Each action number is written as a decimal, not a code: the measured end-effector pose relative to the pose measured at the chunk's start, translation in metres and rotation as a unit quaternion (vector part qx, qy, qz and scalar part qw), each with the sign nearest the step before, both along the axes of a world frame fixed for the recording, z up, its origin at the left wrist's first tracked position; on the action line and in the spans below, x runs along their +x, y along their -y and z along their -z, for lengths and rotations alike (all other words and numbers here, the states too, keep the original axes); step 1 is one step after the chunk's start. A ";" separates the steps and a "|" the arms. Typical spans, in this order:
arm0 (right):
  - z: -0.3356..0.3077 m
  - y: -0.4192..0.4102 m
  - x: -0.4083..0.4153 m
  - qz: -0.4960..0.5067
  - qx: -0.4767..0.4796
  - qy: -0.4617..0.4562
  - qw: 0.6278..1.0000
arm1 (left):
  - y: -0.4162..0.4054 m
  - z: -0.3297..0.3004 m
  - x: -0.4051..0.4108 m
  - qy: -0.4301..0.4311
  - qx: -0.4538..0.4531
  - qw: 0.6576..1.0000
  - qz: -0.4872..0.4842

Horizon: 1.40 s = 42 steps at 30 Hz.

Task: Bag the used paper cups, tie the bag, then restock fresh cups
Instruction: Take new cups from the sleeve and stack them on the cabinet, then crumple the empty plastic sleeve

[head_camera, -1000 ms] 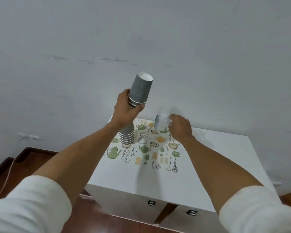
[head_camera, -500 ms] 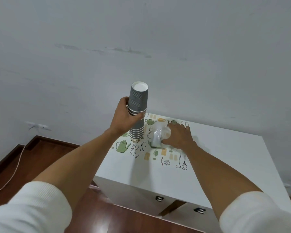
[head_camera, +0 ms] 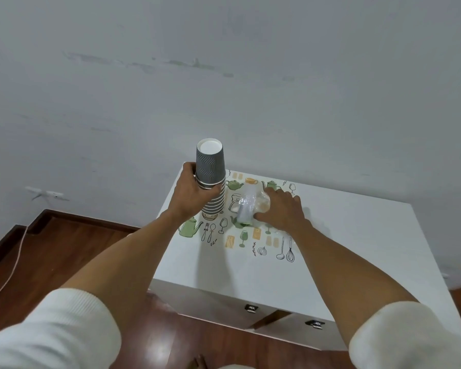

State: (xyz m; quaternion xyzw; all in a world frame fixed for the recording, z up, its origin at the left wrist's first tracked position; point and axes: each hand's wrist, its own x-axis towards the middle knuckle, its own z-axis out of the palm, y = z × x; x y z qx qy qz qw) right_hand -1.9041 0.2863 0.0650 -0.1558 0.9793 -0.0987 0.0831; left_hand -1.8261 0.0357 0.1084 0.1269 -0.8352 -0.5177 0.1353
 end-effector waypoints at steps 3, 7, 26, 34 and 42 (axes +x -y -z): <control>0.000 0.000 -0.001 -0.002 -0.006 0.010 1.000 | 0.000 0.002 0.001 -0.001 0.010 1.000 0.009; -0.008 -0.001 -0.003 -0.017 -0.029 0.061 0.998 | -0.014 0.023 0.023 -0.079 -0.139 0.983 -0.086; -0.076 -0.072 -0.016 0.225 -0.543 0.306 0.748 | -0.170 0.007 -0.022 0.160 0.423 0.890 0.063; -0.063 -0.120 -0.015 0.227 -0.568 0.250 0.751 | -0.178 -0.002 -0.037 0.095 0.361 0.928 0.000; -0.051 -0.135 -0.012 0.204 -0.587 0.322 0.714 | -0.182 -0.003 -0.022 0.183 0.304 0.933 0.056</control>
